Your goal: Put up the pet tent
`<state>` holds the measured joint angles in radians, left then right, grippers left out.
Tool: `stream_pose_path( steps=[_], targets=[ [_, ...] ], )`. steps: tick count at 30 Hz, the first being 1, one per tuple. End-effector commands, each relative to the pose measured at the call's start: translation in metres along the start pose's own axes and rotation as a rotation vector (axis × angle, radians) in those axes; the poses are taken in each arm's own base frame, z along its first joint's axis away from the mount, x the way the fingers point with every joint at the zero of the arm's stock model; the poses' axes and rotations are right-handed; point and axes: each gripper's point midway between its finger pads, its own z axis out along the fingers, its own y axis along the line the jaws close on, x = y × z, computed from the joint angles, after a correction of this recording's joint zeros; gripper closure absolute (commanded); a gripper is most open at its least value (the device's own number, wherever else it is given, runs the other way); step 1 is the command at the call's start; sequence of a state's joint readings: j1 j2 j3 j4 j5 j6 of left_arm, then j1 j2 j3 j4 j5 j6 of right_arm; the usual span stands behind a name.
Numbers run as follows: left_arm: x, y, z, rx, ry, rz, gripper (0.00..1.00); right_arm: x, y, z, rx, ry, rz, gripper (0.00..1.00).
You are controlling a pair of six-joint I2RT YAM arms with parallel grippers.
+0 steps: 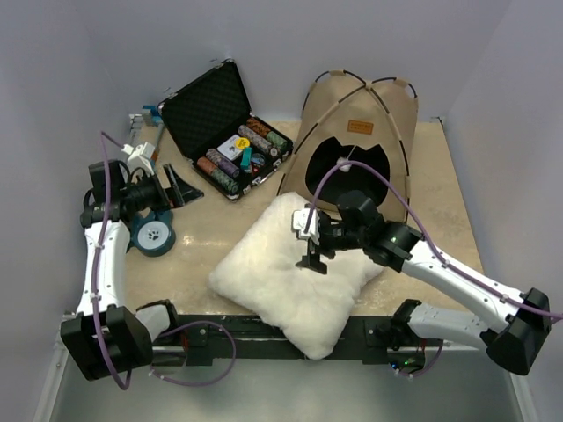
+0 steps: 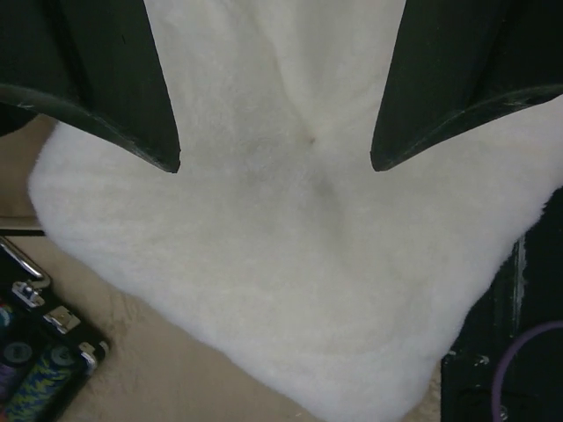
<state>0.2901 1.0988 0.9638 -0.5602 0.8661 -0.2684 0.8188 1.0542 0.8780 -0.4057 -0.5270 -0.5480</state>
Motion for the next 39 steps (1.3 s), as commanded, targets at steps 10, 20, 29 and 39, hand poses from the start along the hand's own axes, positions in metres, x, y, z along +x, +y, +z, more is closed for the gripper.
stream_pose_path(
  steps=[10, 20, 29, 39],
  targets=[
    [0.106, -0.041, 0.056, 0.167, 0.319, 0.149, 0.00, -0.014, -0.053, -0.081, 0.351, -0.090, 1.004, 0.02],
    [0.157, -0.053, 0.089, 0.233, 0.475, 0.277, 0.00, 0.090, -0.034, -0.082, 0.561, 0.005, 1.313, 0.01],
    [0.194, -0.032, 0.121, 0.143, 0.597, 0.188, 0.72, 0.090, -0.046, -0.093, 0.622, -0.010, 1.296, 0.01],
    [0.163, 0.015, 0.049, -0.067, 0.366, -0.209, 1.00, 0.094, -0.041, -0.090, 0.617, -0.026, 1.326, 0.01]
  ],
)
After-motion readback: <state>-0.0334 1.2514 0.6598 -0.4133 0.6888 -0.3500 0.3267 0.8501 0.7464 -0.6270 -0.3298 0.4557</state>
